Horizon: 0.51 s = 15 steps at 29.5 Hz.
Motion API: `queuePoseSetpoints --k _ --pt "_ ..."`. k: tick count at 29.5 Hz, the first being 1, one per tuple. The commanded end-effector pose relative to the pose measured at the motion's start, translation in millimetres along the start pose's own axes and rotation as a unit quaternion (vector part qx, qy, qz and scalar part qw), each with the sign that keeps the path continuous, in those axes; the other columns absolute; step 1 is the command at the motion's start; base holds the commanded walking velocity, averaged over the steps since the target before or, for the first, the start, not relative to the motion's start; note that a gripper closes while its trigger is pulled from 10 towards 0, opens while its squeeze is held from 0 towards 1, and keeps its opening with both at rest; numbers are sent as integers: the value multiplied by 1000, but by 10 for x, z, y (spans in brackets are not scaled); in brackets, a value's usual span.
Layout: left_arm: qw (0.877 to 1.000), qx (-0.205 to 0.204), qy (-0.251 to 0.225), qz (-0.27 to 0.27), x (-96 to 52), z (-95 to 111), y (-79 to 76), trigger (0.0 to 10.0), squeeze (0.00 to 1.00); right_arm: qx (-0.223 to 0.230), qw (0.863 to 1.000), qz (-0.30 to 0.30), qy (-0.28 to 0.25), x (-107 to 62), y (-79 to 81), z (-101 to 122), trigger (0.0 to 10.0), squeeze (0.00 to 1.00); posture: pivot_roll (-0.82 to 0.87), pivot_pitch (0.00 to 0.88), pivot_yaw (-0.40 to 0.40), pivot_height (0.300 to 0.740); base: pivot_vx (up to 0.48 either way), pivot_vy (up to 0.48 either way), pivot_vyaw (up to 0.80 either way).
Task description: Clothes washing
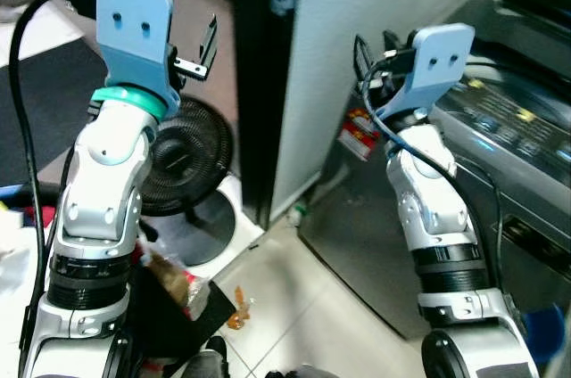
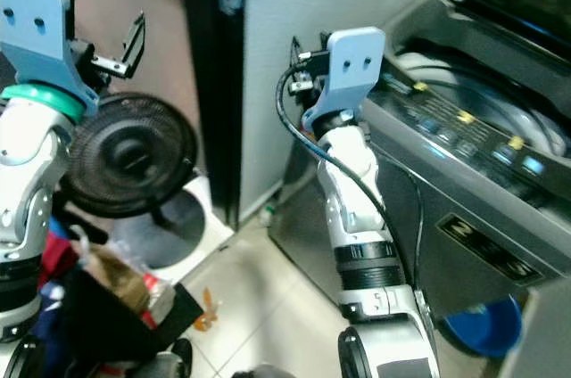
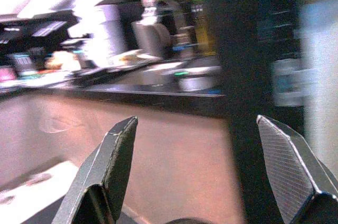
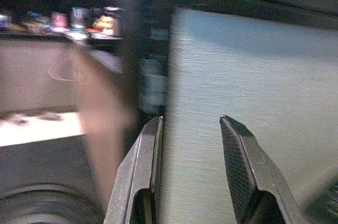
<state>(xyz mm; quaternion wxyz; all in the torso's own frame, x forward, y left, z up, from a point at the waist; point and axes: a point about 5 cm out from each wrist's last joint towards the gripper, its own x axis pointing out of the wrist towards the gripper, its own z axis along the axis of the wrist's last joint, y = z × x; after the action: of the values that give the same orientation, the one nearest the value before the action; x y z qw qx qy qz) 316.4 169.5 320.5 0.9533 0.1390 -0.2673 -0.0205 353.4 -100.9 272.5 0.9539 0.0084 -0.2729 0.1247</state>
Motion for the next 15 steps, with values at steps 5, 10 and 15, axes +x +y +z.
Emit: queuePoseSetpoints --k 5,10,15 --pt "1000 2 10 -3 -3 -32 -27 10000 0 -1 1000 -9 7 -28 -53 -30 10000 0 124 87 -42 740 0 0 800" --pt "1000 4 12 -2 -2 -39 -24 10000 0 -1 1000 -8 8 -31 -53 -33 10000 0 123 89 -42 740 0 0 800" --pt "1000 6 15 -1 0 -51 -10 10000 0 0 1000 -8 9 -33 -47 -37 10000 0 123 92 -41 740 0 0 800"
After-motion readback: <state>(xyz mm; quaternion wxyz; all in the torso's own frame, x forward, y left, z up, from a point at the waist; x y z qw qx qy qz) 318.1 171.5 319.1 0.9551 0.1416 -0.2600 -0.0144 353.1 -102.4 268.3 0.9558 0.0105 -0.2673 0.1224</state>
